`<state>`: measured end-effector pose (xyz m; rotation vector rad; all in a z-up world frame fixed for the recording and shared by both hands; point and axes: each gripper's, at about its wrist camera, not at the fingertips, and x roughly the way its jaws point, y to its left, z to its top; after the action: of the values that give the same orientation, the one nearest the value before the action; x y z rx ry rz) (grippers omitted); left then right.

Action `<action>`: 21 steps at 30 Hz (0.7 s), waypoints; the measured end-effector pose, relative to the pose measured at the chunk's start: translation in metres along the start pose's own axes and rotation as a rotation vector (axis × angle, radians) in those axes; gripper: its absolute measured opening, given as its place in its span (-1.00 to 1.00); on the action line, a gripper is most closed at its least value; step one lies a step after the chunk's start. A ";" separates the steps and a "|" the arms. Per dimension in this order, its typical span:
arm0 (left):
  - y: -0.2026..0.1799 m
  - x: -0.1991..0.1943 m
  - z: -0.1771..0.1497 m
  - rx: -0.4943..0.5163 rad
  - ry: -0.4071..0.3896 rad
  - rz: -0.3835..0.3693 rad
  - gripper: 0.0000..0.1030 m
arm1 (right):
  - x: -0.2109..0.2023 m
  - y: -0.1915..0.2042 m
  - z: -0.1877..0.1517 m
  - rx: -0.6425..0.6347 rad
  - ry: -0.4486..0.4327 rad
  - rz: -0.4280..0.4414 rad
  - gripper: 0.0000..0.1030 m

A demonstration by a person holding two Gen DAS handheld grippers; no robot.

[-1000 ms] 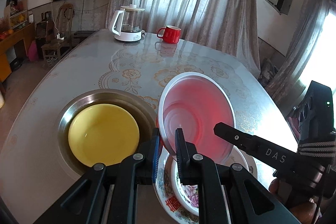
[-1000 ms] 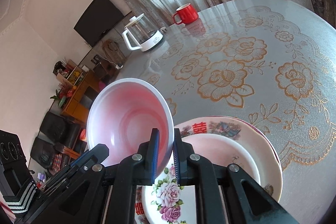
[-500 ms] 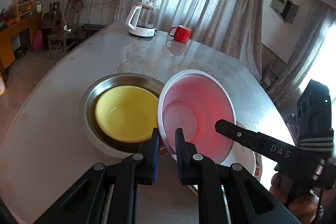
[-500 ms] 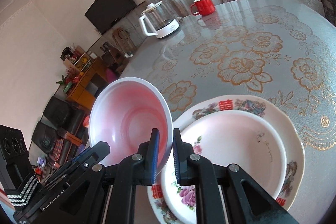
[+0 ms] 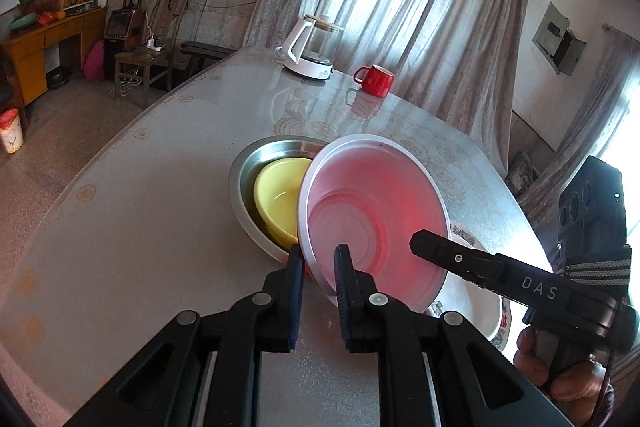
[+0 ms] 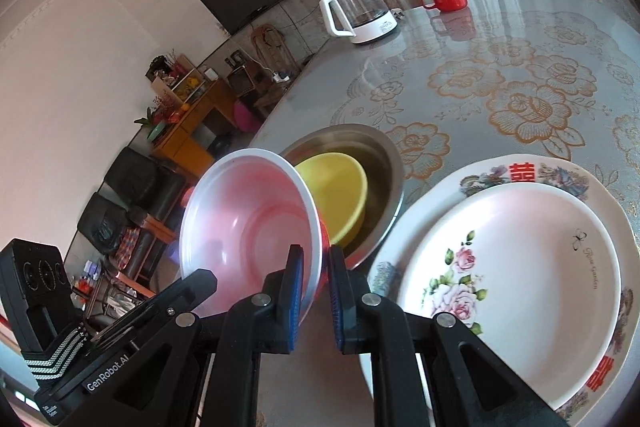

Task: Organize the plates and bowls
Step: 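Lower the red bowl with both grippers into the yellow bowl in the steel bowl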

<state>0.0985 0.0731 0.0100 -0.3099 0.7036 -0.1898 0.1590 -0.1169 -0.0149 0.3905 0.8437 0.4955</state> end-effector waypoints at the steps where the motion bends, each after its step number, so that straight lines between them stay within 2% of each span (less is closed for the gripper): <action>1: 0.002 -0.001 -0.001 -0.005 -0.003 -0.002 -0.71 | 0.001 0.001 0.000 -0.004 0.001 0.001 -0.78; 5: 0.000 -0.004 0.006 0.003 -0.031 -0.005 -0.72 | 0.002 0.004 0.001 -0.013 -0.001 0.000 -0.78; 12: -0.004 -0.011 0.044 0.016 -0.113 -0.008 -0.72 | 0.002 0.010 0.030 -0.047 -0.049 0.008 -0.78; 17: 0.005 0.004 0.061 -0.012 -0.081 -0.012 -0.72 | 0.017 0.005 0.055 0.012 -0.037 0.046 -0.78; 21: 0.013 0.025 0.056 -0.027 -0.038 0.021 -0.72 | 0.038 -0.005 0.061 0.073 0.005 0.053 -0.78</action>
<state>0.1549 0.0903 0.0309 -0.3310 0.6723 -0.1539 0.2296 -0.1079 -0.0043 0.4795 0.8596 0.5159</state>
